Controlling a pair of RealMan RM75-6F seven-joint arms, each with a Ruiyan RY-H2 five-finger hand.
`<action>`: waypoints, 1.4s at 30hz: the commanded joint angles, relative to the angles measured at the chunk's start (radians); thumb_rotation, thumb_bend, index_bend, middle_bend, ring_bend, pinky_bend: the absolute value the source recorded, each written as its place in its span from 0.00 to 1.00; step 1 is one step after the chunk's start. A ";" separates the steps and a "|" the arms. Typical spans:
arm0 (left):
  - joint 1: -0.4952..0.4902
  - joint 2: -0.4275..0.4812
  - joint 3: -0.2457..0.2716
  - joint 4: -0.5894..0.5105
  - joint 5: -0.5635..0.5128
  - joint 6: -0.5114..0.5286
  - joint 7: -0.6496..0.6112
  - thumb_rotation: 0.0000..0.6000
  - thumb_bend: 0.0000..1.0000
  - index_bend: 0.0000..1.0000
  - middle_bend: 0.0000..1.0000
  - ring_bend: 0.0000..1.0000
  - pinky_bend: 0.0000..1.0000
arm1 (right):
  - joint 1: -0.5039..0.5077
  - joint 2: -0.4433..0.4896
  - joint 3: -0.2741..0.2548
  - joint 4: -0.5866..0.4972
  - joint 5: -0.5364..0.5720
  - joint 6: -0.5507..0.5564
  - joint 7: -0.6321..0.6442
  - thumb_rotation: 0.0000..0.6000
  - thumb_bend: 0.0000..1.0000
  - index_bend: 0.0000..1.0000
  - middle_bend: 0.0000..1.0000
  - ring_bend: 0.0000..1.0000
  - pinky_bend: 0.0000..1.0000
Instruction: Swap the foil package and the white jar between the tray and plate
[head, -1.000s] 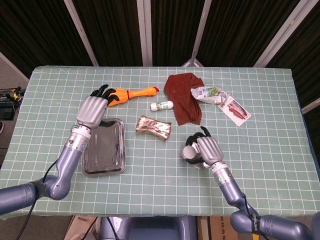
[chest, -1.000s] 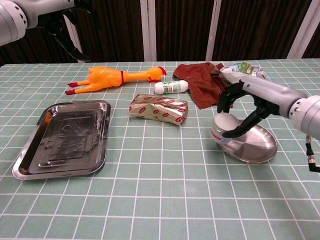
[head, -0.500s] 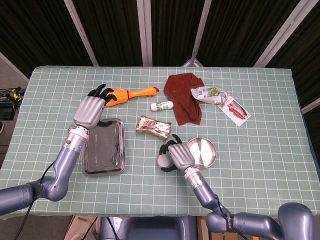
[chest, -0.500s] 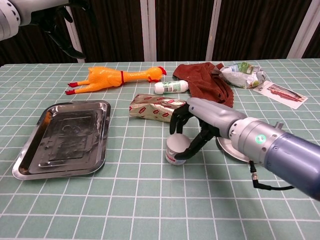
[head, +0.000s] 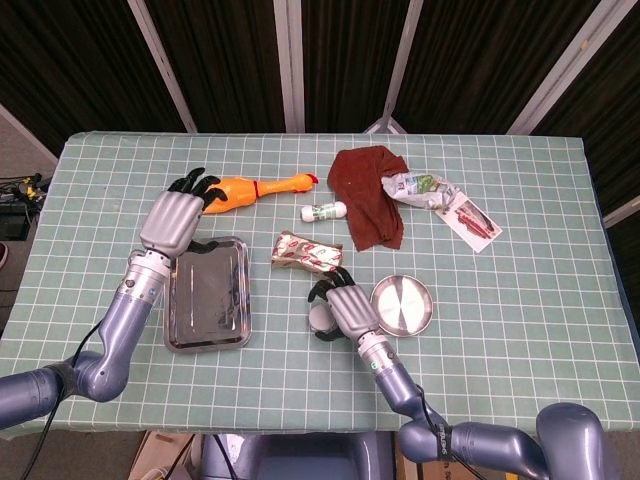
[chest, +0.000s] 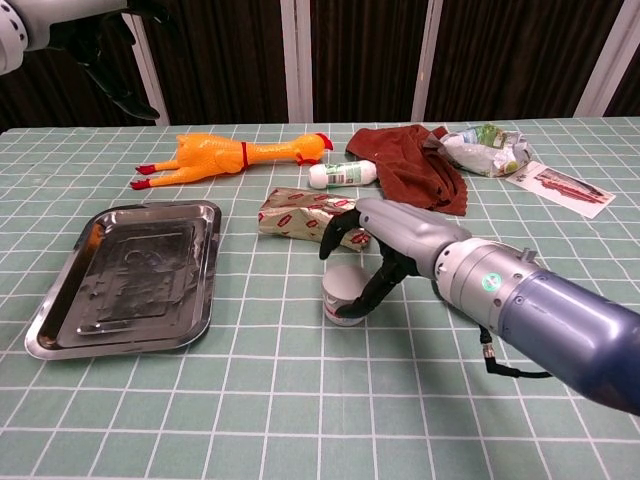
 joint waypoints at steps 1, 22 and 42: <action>-0.004 -0.009 0.004 0.000 0.003 0.003 0.010 1.00 0.07 0.33 0.16 0.07 0.19 | -0.008 0.032 0.001 -0.040 -0.003 0.018 -0.022 1.00 0.16 0.32 0.21 0.04 0.00; -0.099 -0.011 0.062 -0.278 -0.189 -0.132 0.169 1.00 0.03 0.27 0.15 0.06 0.18 | -0.215 0.559 -0.055 -0.396 0.003 0.291 -0.161 1.00 0.11 0.13 0.07 0.00 0.00; -0.118 -0.182 0.130 -0.118 -0.105 -0.190 0.037 1.00 0.03 0.27 0.15 0.06 0.18 | -0.266 0.625 -0.061 -0.339 -0.050 0.263 -0.021 1.00 0.11 0.13 0.07 0.00 0.00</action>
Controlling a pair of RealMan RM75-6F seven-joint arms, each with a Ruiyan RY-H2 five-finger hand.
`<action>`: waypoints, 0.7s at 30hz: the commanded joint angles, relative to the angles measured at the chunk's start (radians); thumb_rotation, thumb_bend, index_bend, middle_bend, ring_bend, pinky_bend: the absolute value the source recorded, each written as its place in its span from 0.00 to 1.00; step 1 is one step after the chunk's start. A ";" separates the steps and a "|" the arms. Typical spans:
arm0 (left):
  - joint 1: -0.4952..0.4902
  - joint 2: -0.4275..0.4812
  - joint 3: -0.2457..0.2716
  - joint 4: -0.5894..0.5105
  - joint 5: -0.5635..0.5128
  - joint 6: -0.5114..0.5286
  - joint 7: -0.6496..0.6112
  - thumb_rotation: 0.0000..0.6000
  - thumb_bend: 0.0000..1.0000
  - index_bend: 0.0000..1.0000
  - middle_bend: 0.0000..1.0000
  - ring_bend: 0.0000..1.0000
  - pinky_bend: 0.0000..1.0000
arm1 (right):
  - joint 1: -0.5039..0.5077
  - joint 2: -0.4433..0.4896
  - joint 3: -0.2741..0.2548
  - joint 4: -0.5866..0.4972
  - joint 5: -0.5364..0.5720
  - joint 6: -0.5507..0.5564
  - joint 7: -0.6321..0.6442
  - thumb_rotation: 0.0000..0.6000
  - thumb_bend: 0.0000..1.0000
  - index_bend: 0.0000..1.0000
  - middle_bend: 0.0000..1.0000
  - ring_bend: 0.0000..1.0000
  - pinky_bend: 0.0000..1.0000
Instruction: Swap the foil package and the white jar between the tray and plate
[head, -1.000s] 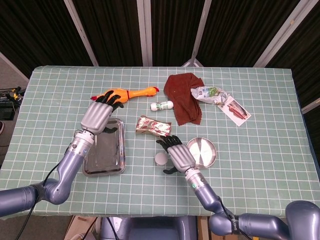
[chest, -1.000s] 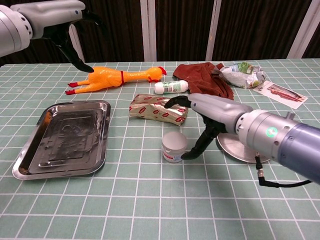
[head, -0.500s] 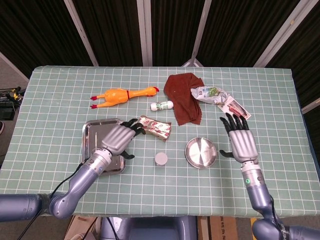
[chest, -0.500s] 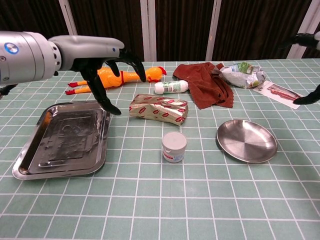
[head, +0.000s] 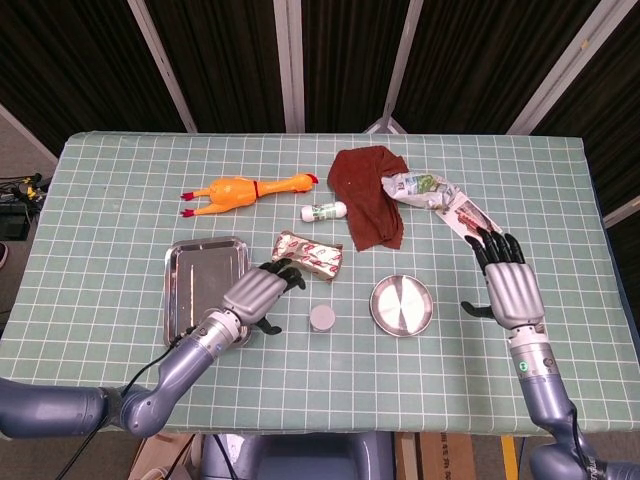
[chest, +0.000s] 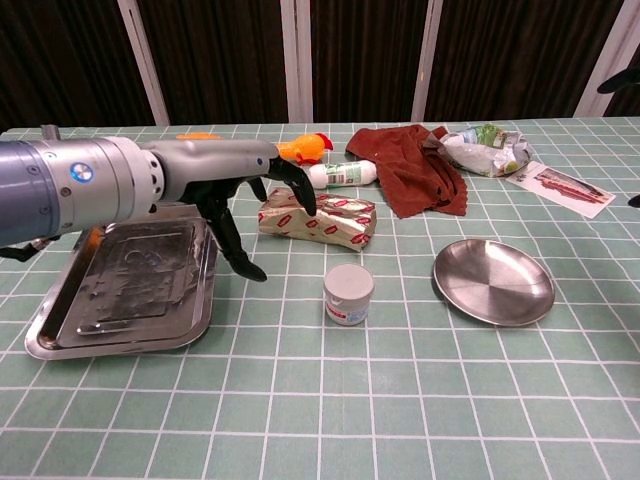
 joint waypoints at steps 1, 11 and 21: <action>0.003 -0.031 0.004 0.031 0.027 -0.011 -0.039 1.00 0.03 0.27 0.15 0.06 0.17 | -0.001 0.001 0.004 0.000 0.001 -0.001 0.001 1.00 0.11 0.13 0.07 0.00 0.00; -0.004 -0.117 0.022 0.112 0.105 -0.019 -0.071 1.00 0.01 0.27 0.18 0.07 0.18 | -0.010 0.010 0.011 0.002 0.007 0.000 0.005 1.00 0.11 0.13 0.07 0.00 0.00; -0.016 -0.235 0.025 0.216 0.171 -0.013 -0.083 1.00 0.04 0.27 0.20 0.07 0.19 | -0.024 0.020 0.016 0.019 0.011 0.001 0.025 1.00 0.11 0.13 0.07 0.00 0.00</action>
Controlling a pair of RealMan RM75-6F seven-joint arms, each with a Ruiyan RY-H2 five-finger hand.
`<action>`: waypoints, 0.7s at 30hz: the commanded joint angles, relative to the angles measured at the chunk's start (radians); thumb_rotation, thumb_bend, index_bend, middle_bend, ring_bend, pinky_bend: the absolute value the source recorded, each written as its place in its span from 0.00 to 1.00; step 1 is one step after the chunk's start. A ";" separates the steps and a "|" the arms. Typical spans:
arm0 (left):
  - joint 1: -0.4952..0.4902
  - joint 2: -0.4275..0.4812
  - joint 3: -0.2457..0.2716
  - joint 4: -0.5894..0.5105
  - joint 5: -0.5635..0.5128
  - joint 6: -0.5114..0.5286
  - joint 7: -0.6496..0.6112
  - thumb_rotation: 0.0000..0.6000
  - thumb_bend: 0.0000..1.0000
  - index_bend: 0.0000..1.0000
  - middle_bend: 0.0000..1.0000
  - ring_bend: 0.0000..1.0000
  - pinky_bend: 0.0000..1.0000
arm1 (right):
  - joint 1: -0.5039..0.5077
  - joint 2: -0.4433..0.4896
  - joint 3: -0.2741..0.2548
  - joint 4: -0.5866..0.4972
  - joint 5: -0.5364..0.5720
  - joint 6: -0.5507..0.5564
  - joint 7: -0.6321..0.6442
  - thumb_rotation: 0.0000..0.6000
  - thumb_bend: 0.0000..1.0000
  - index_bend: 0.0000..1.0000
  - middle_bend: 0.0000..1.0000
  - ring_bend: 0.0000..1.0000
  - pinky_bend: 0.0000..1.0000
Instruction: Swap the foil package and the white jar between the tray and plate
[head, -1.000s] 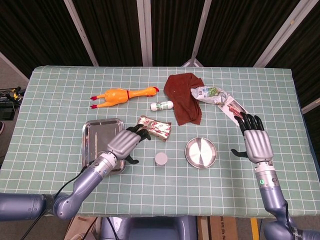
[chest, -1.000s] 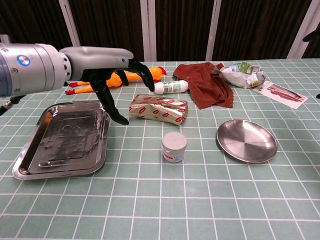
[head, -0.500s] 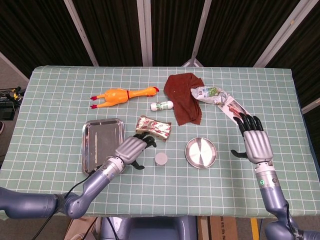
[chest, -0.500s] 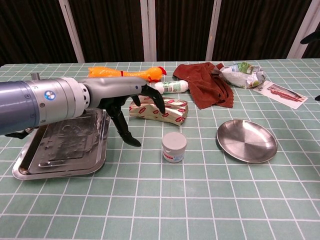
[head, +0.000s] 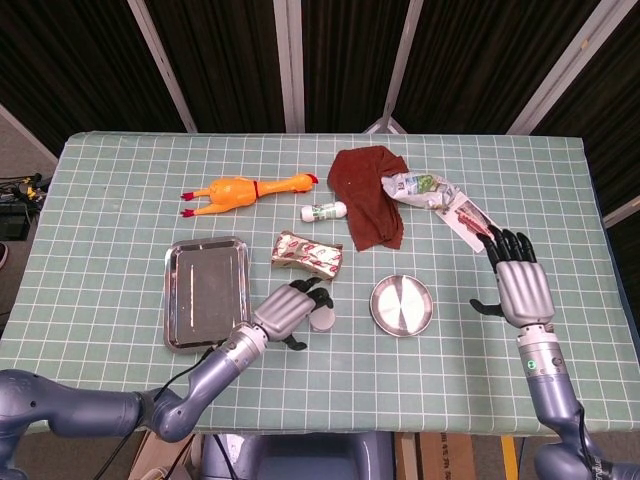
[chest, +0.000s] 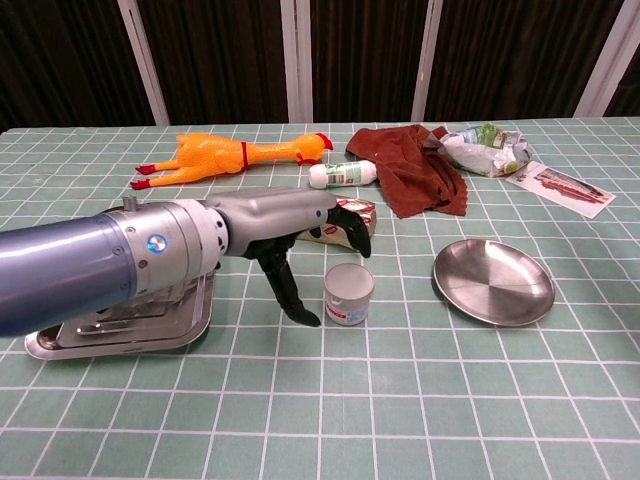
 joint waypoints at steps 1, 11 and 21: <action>-0.006 -0.033 -0.002 0.034 0.015 -0.004 -0.009 1.00 0.04 0.27 0.20 0.08 0.20 | -0.004 0.005 0.002 0.005 0.001 0.000 0.006 1.00 0.11 0.13 0.07 0.00 0.00; -0.015 -0.116 0.000 0.132 0.067 -0.002 -0.005 1.00 0.11 0.30 0.30 0.20 0.31 | -0.017 0.017 0.007 0.031 0.002 -0.007 0.040 1.00 0.11 0.13 0.07 0.00 0.00; -0.012 -0.125 -0.005 0.152 0.084 0.010 0.032 1.00 0.12 0.31 0.35 0.23 0.33 | -0.027 0.012 0.012 0.056 0.003 -0.008 0.065 1.00 0.11 0.13 0.07 0.00 0.00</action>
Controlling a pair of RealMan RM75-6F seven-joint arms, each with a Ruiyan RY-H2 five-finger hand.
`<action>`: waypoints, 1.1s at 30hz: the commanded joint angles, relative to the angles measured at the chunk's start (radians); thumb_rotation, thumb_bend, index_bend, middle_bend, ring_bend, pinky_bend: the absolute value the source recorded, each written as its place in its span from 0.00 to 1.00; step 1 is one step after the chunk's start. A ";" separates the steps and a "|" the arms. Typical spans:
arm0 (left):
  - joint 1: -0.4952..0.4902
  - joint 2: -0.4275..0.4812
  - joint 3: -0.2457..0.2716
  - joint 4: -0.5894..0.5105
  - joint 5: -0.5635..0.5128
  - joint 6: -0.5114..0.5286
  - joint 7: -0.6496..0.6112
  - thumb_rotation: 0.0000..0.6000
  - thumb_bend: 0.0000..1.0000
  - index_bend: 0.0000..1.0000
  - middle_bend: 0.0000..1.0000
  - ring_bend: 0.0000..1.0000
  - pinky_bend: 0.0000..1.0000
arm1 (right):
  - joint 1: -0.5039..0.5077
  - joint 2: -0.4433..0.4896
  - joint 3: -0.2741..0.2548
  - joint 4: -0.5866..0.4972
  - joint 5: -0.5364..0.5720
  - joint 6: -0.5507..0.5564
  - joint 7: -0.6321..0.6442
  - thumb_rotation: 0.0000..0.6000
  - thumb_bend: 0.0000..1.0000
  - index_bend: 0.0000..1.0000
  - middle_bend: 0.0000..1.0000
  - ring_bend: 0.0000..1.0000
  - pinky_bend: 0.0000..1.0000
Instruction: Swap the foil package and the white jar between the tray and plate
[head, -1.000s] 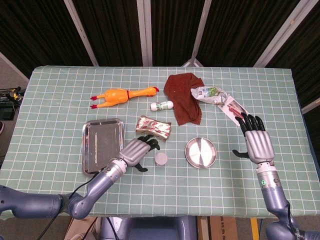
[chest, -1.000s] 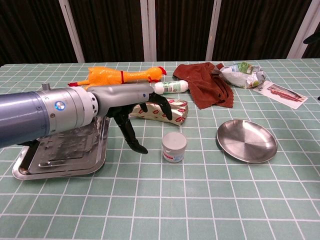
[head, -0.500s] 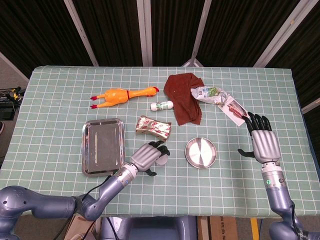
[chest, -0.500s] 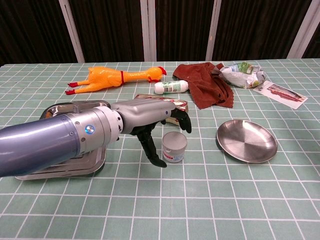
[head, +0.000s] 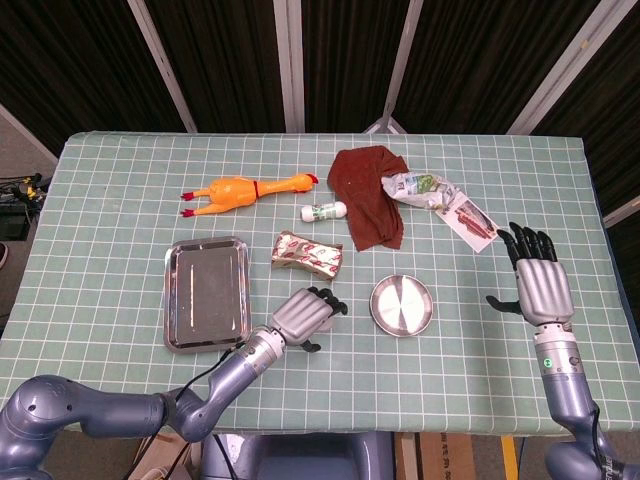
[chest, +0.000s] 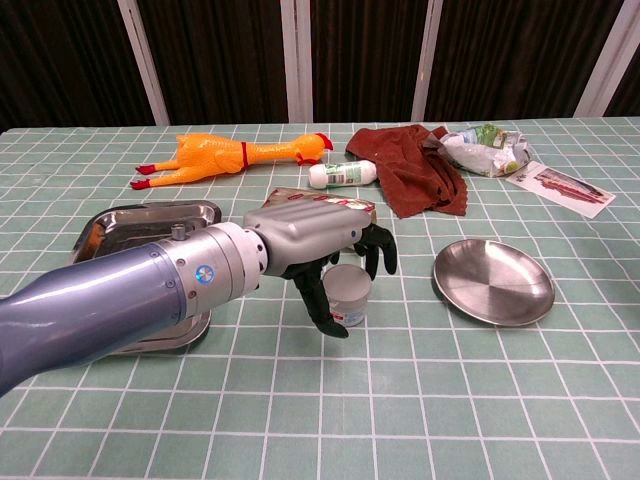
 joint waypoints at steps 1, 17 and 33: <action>0.001 -0.002 0.000 0.008 -0.006 0.003 0.023 1.00 0.12 0.31 0.34 0.23 0.33 | -0.002 -0.004 0.002 0.006 0.002 -0.001 0.005 1.00 0.11 0.13 0.07 0.00 0.00; -0.002 0.001 -0.004 0.013 -0.050 -0.015 0.095 1.00 0.27 0.35 0.47 0.35 0.43 | -0.006 -0.027 0.011 0.033 0.010 -0.001 0.012 1.00 0.11 0.13 0.07 0.00 0.00; 0.011 0.039 -0.036 -0.036 -0.030 0.015 0.075 1.00 0.42 0.37 0.51 0.38 0.45 | -0.009 -0.041 0.018 0.048 0.009 -0.007 0.019 1.00 0.11 0.15 0.07 0.00 0.00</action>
